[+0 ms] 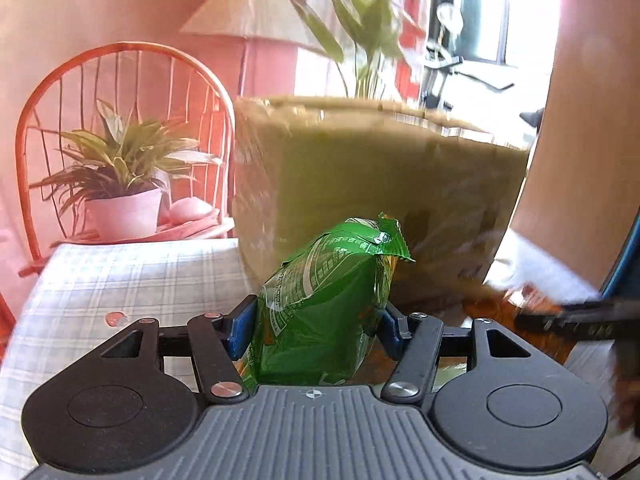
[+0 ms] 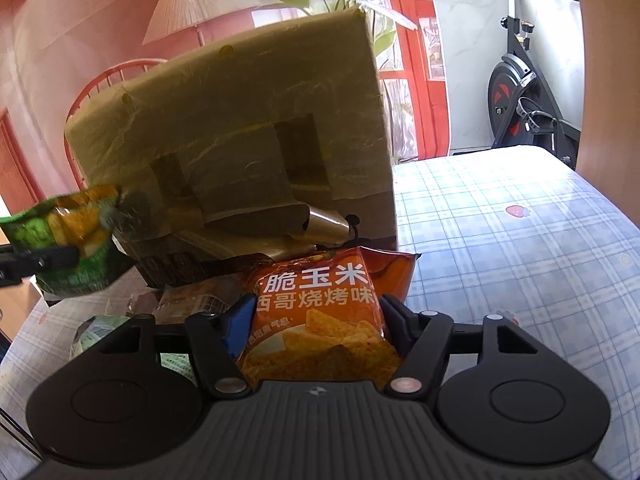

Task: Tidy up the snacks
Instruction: 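Carry both bags into the cardboard box and open both tools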

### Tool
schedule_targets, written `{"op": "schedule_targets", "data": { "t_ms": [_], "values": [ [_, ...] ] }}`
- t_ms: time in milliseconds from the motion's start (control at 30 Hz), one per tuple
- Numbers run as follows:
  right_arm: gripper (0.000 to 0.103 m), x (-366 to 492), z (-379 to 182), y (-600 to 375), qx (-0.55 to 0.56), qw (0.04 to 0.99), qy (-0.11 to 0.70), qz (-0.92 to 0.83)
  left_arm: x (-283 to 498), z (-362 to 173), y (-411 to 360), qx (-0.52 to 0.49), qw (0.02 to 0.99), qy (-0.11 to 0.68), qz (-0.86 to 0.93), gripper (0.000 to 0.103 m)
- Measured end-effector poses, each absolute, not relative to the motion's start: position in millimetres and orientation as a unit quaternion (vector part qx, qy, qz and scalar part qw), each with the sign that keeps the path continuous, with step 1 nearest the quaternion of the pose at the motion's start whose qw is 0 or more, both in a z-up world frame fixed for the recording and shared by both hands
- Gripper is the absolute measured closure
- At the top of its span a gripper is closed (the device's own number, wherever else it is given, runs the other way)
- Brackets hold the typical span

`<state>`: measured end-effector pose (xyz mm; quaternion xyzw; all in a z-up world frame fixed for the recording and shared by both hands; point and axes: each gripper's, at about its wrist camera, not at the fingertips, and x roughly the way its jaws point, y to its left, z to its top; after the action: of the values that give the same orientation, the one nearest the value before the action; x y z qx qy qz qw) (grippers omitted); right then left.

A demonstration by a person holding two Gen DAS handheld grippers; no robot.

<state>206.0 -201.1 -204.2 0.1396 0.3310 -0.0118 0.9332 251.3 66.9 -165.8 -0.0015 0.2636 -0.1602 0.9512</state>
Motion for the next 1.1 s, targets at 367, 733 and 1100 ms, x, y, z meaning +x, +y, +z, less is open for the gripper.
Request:
{"op": "schedule_targets", "data": {
  "t_ms": [367,733,1100],
  "values": [
    [0.035,187,-197,-204,0.146,0.933,0.327,-0.030,236,-153,70,-0.036,0.953,0.251,-0.168,0.039],
    [0.035,163,-170,-229,0.157,0.941,0.290,-0.073,225,-124,75,-0.068,0.955,0.212,-0.196,0.039],
    [0.035,181,-82,-235,0.149,0.972,0.178,-0.043,260,-75,61,-0.081,0.963,0.191,-0.175,0.039]
  ]
}}
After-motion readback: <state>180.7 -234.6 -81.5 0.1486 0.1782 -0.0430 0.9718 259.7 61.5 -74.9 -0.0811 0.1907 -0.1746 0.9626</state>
